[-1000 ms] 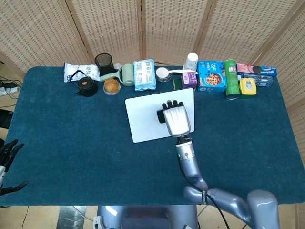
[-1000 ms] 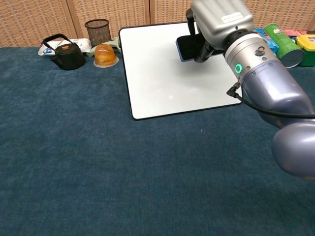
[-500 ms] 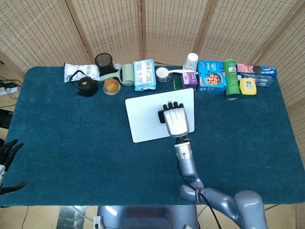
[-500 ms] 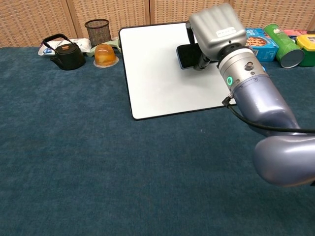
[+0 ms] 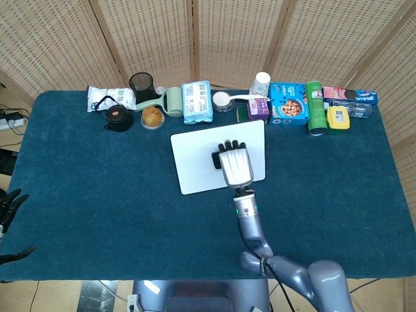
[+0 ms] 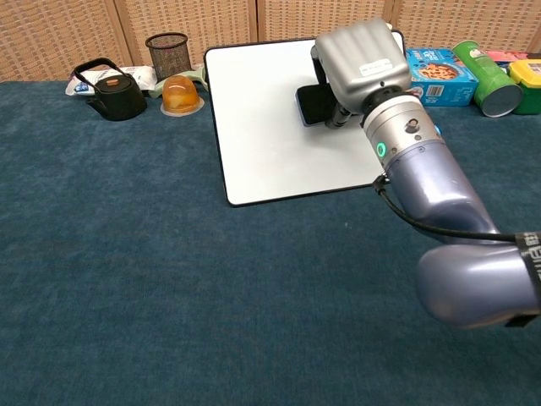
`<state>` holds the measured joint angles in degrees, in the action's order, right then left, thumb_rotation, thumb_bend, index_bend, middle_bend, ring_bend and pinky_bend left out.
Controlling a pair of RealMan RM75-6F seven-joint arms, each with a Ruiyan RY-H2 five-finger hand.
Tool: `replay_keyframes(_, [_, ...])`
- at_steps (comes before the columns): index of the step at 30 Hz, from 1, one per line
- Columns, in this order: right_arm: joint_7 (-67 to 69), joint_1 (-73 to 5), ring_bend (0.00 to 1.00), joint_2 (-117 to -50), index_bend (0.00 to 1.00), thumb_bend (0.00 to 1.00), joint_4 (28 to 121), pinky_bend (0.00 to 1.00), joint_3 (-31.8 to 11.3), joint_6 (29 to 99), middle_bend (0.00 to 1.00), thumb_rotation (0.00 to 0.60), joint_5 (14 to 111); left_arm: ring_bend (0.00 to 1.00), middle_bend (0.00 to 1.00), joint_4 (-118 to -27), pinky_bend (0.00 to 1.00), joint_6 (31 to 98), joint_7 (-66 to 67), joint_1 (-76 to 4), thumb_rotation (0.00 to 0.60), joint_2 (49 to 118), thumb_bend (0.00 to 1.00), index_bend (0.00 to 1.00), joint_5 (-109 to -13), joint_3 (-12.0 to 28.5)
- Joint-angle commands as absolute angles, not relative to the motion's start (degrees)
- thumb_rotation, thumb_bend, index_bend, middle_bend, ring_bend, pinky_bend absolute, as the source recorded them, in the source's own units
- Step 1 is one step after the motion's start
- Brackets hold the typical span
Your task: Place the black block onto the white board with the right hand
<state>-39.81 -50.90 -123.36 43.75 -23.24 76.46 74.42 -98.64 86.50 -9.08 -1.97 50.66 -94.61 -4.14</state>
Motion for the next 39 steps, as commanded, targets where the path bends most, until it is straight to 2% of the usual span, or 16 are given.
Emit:
replay_keyframes(1, [-39.28, -50.98, 0.49, -123.41, 0.57, 0.21, 43.42, 0.61, -23.1, 75.95, 0.5, 0.6, 74.15, 0.0, 0.0, -98.56, 0.08, 86.57, -9.2, -1.95, 0.6, 50.64, 0.06, 0.0, -94.6, -4.13])
replay_keyframes(3, [-37.78, -50.55, 0.46, -123.07, 0.43, 0.2, 44.47, 0.59, -23.07, 74.8, 0.44, 0.6, 73.46, 0.0, 0.0, -98.56, 0.08, 86.59, -9.3, -1.96, 0.6, 50.66, 0.06, 0.0, -94.58, -4.1])
replay_keyframes(5, [-37.5, -50.38, 0.39, -122.81, 0.25, 0.16, 44.9, 0.56, -22.92, 74.75, 0.32, 0.6, 73.4, 0.0, 0.0, -98.56, 0.08, 86.56, -9.19, -1.97, 0.6, 50.67, 0.06, 0.0, -94.61, -4.11])
replay_keyframes(8, [-37.28, -50.39, 0.34, -122.87, 0.15, 0.13, 44.57, 0.53, -22.37, 75.38, 0.27, 0.6, 73.96, 0.0, 0.0, -98.56, 0.08, 86.59, -9.09, -1.93, 0.6, 50.7, 0.06, 0.0, -94.71, -4.17])
replay_keyframes(12, [-36.43, -50.27, 0.33, -123.17, 0.12, 0.11, 44.0, 0.52, -21.59, 76.29, 0.26, 0.6, 74.77, 0.0, 0.0, -98.49, 0.08, 86.71, -9.12, -1.89, 0.6, 50.7, 0.06, 0.0, -94.77, -4.17])
replay_keyframes(28, [-34.46, -47.98, 0.33, -120.91, 0.11, 0.07, 48.61, 0.52, -20.17, 78.98, 0.24, 0.6, 76.27, 0.0, 0.0, -98.18, 0.08, 86.99, -9.58, -1.79, 0.6, 50.68, 0.06, 0.0, -95.59, -4.53])
replay_keyframes(34, [-31.92, -44.41, 0.34, -114.2, 0.11, 0.07, 60.2, 0.52, -17.54, 83.05, 0.24, 0.6, 80.08, 0.0, 0.0, -98.23, 0.08, 86.76, -9.74, -1.93, 0.6, 50.6, 0.06, 0.0, -95.12, -4.34])
replay_keyframes(37, [-30.77, -41.43, 0.33, -107.87, 0.11, 0.04, 68.89, 0.49, -15.1, 82.71, 0.23, 0.6, 81.11, 0.0, 0.0, -98.29, 0.08, 86.78, -9.71, -1.92, 0.6, 50.6, 0.06, 0.0, -95.16, -4.37])
replay_keyframes(39, [-29.27, -38.91, 0.3, -101.03, 0.11, 0.01, 76.21, 0.45, -12.89, 81.09, 0.2, 0.6, 81.36, 0.0, 0.0, -98.36, 0.08, 86.77, -9.41, -1.89, 0.6, 50.69, 0.06, 0.0, -95.09, -4.35])
